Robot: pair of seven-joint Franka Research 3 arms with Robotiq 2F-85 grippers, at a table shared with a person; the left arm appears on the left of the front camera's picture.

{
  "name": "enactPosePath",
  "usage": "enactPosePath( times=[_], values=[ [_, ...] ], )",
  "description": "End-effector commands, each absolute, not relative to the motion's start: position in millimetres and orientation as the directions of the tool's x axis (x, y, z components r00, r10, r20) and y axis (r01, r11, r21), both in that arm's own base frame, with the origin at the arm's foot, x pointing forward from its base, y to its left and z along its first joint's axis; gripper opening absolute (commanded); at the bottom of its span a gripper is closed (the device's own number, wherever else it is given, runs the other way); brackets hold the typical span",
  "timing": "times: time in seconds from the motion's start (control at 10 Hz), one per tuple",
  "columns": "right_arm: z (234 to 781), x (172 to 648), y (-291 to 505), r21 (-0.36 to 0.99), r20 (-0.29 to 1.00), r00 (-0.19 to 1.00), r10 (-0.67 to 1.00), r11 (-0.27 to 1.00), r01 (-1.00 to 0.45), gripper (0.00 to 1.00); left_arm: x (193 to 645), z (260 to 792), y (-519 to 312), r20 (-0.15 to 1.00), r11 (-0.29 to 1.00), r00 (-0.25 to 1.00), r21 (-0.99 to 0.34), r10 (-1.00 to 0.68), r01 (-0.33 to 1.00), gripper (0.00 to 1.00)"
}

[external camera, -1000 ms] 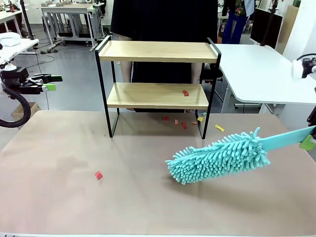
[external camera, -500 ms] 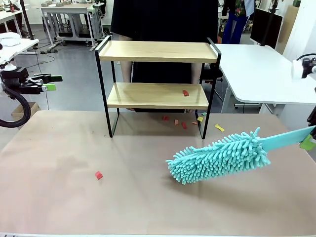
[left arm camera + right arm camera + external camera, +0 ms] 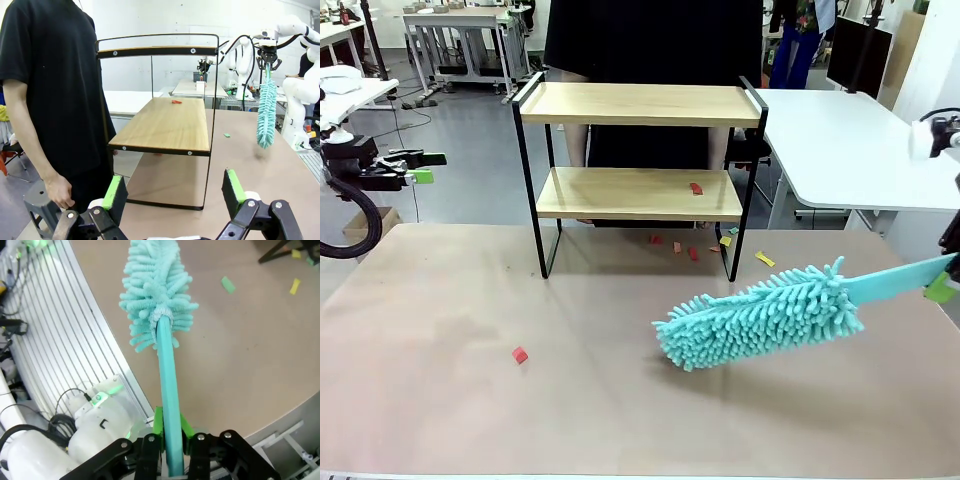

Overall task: Clean the shelf.
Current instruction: Hand the Duster back to the human.

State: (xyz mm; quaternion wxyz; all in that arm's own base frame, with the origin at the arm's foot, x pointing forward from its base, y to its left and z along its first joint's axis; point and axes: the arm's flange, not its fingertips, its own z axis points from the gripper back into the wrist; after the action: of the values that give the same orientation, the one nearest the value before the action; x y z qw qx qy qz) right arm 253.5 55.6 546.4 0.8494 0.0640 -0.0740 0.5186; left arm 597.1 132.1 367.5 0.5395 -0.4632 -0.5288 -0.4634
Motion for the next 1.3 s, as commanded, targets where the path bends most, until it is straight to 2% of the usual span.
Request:
enactPosePath(
  times=[0.0, 0.3, 0.6, 0.7, 0.8, 1.0, 1.1, 1.2],
  values=[
    [538.1, 297.2, 61.6, 0.041, 0.330, 0.370, 0.869, 0.378, -0.925, 0.12, 595.2, 369.4, 131.4, 1.000, 0.139, 0.002, 0.000, -0.013, 0.990, 1.00],
    [529.7, 332.8, 60.1, 0.039, 0.569, 0.244, 0.785, 0.271, -0.962, 0.12, 595.2, 369.4, 131.4, 1.000, 0.139, 0.002, 0.000, -0.013, 0.990, 1.00],
    [517.6, 359.6, 69.3, -0.012, 0.699, 0.114, 0.706, 0.172, -0.985, 0.12, 595.2, 369.4, 131.4, 1.000, 0.139, 0.002, 0.000, -0.013, 0.990, 1.00],
    [510.4, 367.0, 70.8, -0.040, 0.736, 0.038, 0.676, 0.100, -0.994, 0.12, 595.2, 369.4, 131.4, 1.000, 0.139, 0.002, 0.000, -0.013, 0.990, 1.00],
    [503.3, 372.4, 70.7, -0.031, 0.753, 0.016, 0.658, 0.059, -0.998, 0.12, 595.2, 369.4, 131.4, 1.000, 0.139, 0.002, 0.000, -0.013, 0.990, 1.00],
    [492.0, 376.6, 70.5, -0.043, 0.729, 0.018, 0.685, 0.071, -0.997, 0.12, 595.2, 369.4, 131.4, 1.000, 0.139, 0.002, 0.000, -0.013, 0.990, 1.00],
    [494.3, 377.2, 68.4, -0.006, 0.712, 0.082, 0.697, 0.123, -0.992, 0.12, 595.2, 369.4, 131.4, 1.000, 0.139, 0.002, 0.000, -0.013, 0.990, 1.00],
    [490.6, 366.3, 74.9, -0.039, 0.724, 0.031, 0.689, 0.086, -0.996, 0.12, 595.2, 369.4, 131.4, 1.000, 0.139, 0.002, 0.000, -0.013, 0.990, 1.00]
  ],
)
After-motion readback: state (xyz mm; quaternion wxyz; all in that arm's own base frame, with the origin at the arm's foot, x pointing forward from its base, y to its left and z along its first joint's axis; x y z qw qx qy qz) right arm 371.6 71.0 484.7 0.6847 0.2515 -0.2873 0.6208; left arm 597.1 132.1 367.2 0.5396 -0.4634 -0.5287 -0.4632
